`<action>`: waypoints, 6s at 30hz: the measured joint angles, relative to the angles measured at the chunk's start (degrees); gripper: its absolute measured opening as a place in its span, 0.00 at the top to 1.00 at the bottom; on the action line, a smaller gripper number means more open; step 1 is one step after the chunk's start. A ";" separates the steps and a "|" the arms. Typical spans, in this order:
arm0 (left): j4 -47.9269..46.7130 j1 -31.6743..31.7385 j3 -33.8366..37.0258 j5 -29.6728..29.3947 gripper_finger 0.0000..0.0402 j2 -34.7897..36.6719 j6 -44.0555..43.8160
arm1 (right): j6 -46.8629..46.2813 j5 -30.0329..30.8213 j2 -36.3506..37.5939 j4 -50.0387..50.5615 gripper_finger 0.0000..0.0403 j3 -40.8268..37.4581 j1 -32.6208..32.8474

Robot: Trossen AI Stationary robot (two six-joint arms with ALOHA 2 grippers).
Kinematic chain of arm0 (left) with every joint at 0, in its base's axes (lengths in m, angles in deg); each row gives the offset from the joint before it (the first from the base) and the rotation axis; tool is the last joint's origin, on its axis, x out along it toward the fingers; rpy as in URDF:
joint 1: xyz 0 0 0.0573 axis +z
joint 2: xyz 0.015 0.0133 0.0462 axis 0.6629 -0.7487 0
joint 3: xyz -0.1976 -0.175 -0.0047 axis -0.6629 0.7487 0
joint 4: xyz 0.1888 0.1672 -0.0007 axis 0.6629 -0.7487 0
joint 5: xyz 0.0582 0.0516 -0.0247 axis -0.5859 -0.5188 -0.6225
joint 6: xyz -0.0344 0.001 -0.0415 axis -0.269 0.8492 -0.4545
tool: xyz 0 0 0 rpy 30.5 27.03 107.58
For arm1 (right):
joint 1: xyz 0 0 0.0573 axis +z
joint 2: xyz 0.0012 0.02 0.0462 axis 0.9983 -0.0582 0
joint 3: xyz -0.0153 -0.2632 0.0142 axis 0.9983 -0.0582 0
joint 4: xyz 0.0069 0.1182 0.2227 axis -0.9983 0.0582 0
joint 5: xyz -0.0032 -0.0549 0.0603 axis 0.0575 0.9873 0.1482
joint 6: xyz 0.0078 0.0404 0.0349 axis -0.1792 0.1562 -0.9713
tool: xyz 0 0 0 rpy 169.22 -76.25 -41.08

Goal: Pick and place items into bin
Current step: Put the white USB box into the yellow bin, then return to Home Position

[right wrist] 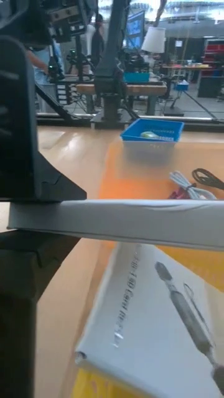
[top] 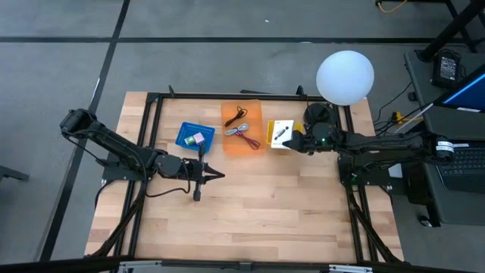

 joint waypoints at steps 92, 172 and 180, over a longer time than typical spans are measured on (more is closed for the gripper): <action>-11.47 6.97 0.00 -3.61 0.99 12.31 1.78 | 85.50 36.26 3.13 -16.39 1.00 5.67 37.83; -20.46 34.64 29.79 5.60 0.99 59.23 1.47 | 74.29 18.70 34.71 5.57 1.00 -5.36 30.02; -20.46 34.64 29.79 5.57 0.99 59.23 1.49 | 83.68 15.79 35.25 -19.17 1.00 -18.84 30.02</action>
